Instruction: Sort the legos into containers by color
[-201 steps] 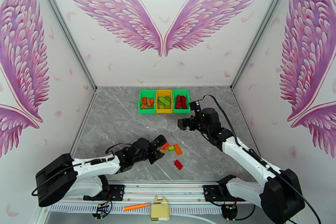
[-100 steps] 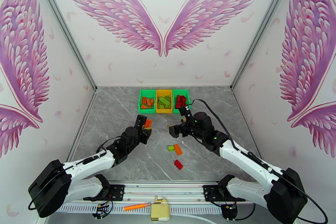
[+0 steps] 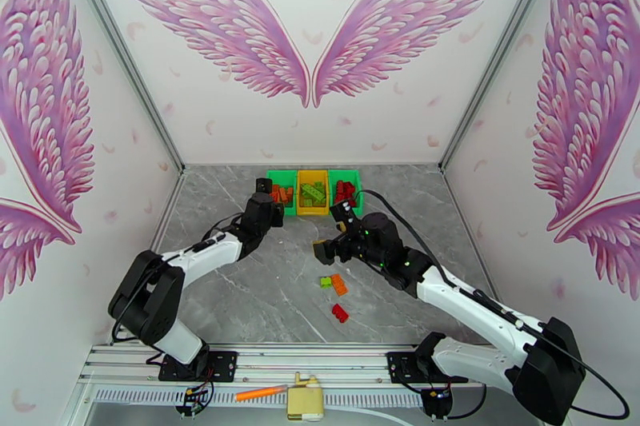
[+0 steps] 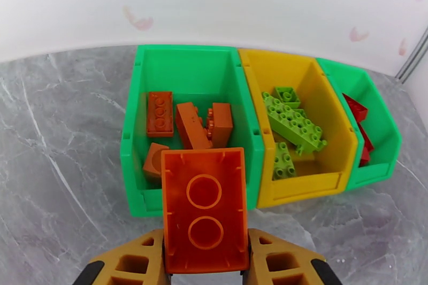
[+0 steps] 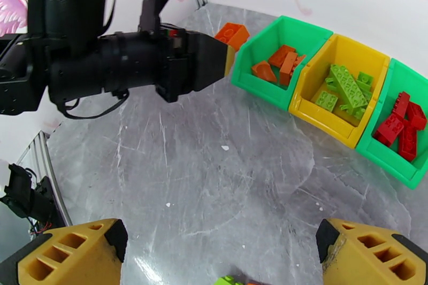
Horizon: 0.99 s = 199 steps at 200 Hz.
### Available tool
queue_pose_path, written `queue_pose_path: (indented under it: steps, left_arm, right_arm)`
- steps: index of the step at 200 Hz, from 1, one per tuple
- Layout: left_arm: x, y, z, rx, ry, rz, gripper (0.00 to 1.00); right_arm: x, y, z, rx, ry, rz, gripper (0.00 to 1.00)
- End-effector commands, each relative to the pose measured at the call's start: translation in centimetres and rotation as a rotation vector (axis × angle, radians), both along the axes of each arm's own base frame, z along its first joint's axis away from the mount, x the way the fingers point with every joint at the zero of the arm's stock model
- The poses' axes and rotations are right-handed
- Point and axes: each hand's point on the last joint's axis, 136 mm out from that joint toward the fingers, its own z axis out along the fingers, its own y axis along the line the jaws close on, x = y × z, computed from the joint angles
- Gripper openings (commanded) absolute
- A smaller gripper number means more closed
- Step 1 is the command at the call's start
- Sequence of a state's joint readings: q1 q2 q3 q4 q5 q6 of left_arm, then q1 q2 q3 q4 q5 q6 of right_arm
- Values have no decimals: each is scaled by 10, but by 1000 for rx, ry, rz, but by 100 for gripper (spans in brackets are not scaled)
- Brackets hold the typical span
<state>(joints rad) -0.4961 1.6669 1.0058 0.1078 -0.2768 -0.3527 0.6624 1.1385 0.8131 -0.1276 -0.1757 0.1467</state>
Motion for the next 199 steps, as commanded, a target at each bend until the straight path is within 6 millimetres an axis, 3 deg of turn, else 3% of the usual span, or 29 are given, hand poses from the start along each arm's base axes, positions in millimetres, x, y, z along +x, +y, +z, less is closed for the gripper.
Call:
queue_pose_path:
  steps: [1, 35, 39, 55, 95, 113, 142, 146, 199]
  left_arm:
    - [19, 2, -9, 25, 56, 26, 14]
    - [48, -1, -26, 91, 112, 18, 15]
    - [56, -6, -16, 78, 93, 13, 15]
    - [65, -9, -20, 71, 100, 9, 16]
    - [76, -14, -12, 48, 61, -11, 39]
    - [73, -15, -4, 32, 44, -15, 48]
    - [62, -15, 19, 12, -19, -37, 54]
    - [55, -13, 12, 18, -8, -41, 57]
    - [1, -20, 46, 15, -137, -170, 78]
  right_arm:
    - [-1, -2, 13, -12, -29, -6, 99]
    - [-5, -6, 9, -34, -32, -2, 99]
    - [-5, -7, 9, -39, -37, -6, 98]
    - [-5, -10, 7, -54, -39, -16, 99]
    - [-1, -15, 5, -71, -40, -49, 99]
    - [3, -18, 4, -72, -41, -75, 99]
    - [5, -15, 1, -74, -28, -75, 99]
    - [5, -15, 0, -73, -25, -76, 99]
    - [9, -26, -17, -107, 43, -161, 99]
